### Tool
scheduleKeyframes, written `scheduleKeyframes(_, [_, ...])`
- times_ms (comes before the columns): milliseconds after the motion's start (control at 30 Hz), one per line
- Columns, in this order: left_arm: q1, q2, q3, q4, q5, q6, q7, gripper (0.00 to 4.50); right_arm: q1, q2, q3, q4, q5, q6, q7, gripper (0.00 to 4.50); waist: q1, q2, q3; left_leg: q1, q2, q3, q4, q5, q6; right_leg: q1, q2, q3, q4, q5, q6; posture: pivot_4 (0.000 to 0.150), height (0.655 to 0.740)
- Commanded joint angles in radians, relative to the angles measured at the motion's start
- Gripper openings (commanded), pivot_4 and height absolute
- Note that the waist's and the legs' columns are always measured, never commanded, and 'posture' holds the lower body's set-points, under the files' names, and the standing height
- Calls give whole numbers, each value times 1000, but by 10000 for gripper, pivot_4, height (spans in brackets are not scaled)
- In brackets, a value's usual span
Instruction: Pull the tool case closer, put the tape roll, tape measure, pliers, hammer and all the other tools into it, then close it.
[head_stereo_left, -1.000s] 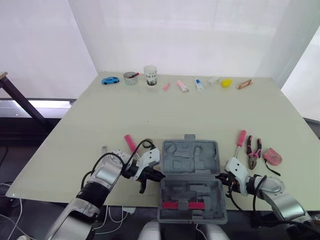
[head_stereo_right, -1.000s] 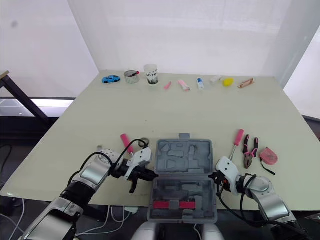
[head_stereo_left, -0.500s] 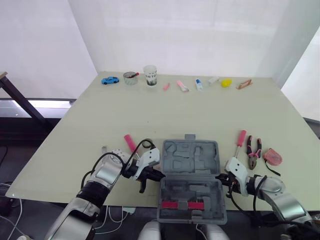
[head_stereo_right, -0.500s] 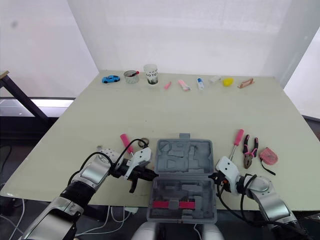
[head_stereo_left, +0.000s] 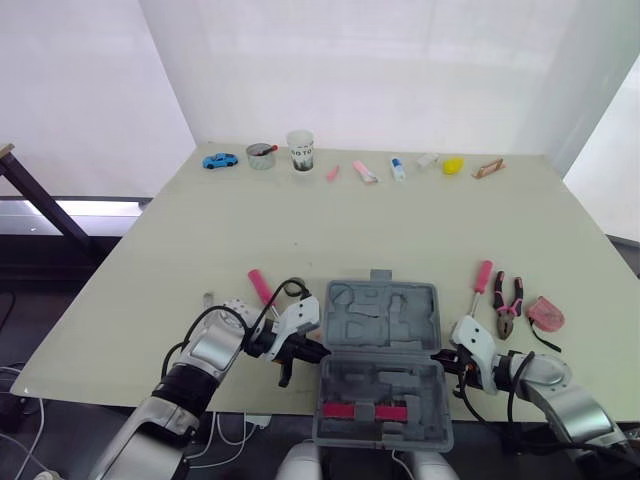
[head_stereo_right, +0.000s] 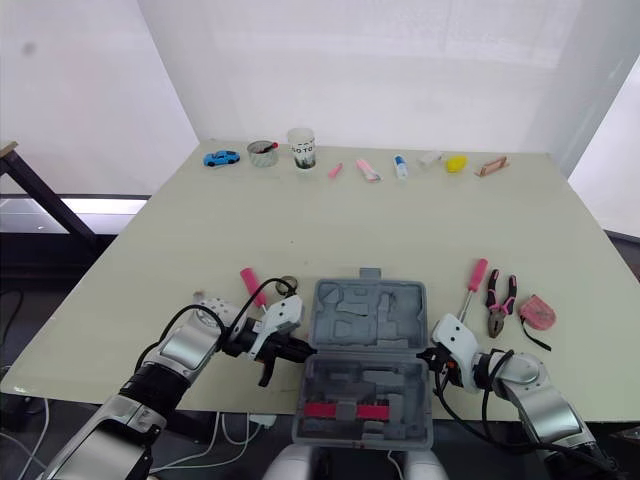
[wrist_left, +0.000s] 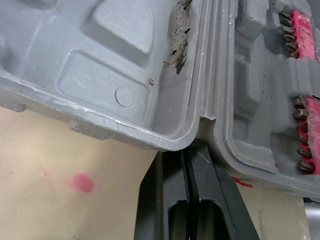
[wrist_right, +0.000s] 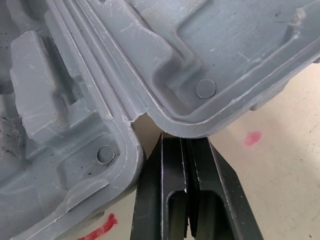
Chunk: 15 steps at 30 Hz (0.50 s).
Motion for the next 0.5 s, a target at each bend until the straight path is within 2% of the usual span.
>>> scheduleKeyframes(33, [10, -6, -20, 1, 8, 3, 17, 0, 15, -6, 18, -27, 12, 7, 25, 411, 0, 0, 0, 0, 0, 0, 0, 0, 0, 0, 0, 0, 0, 0, 0, 1500, 7400])
scheduleKeyframes(500, [17, -3, -16, -10, 6, 9, 22, 0, 13, -24, -1, -10, 9, 1, 20, 411, 0, 0, 0, 0, 0, 0, 0, 0, 0, 0, 0, 0, 0, 0, 0, 1500, 7400])
